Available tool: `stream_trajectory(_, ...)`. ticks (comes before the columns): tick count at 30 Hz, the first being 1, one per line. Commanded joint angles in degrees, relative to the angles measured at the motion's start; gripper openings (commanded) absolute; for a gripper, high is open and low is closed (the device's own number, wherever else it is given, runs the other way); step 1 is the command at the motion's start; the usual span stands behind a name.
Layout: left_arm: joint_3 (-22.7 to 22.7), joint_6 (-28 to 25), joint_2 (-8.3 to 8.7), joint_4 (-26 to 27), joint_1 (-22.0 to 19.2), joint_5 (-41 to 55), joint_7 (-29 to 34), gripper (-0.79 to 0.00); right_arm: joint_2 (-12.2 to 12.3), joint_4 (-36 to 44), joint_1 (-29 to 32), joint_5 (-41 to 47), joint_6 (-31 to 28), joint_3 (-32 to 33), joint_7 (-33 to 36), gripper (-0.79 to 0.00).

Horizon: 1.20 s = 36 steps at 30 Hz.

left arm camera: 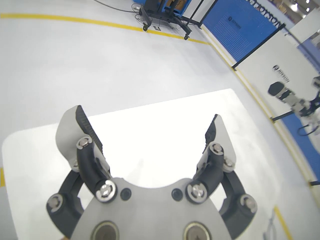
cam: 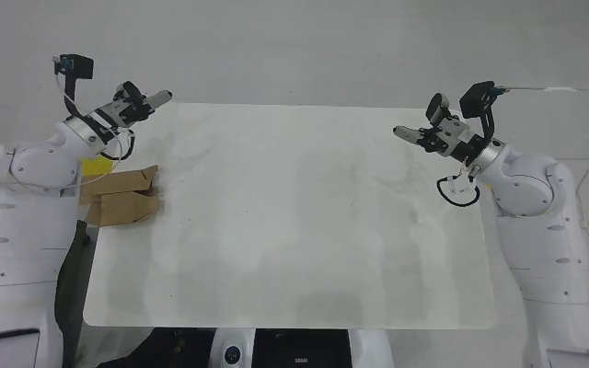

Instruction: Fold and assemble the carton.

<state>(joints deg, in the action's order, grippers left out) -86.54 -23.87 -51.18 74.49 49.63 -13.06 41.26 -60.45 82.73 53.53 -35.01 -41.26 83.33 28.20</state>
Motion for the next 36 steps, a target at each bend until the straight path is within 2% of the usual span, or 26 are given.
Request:
stream_trajectory(1,-1.7,2.3,0.27,-0.6,0.6,7.0,5.0,0.000,0.0,0.0,0.0,0.0,0.0,0.0,0.0,0.000)
stream_trajectory(4,-3.6,4.8,0.61,-1.5,1.4,12.6,8.9,0.000,0.0,0.0,0.0,0.0,0.0,0.0,0.0,0.000)
stream_trajectory(13,-7.1,6.5,1.27,-5.8,2.9,23.8,15.6,0.000,0.0,0.0,0.0,0.0,0.0,0.0,0.0,0.000)
stream_trajectory(20,-10.6,5.9,2.29,-10.8,2.9,24.1,16.3,0.000,0.0,0.0,0.0,0.0,0.0,0.0,0.0,0.000)
stream_trajectory(29,-17.9,6.9,4.16,-17.7,4.9,25.6,16.8,0.000,0.0,0.0,0.0,0.0,0.0,0.0,0.0,0.000)
stream_trajectory(36,-24.3,7.3,5.53,-22.4,8.5,25.9,11.9,0.000,0.0,0.0,0.0,0.0,0.0,0.0,0.0,0.000)
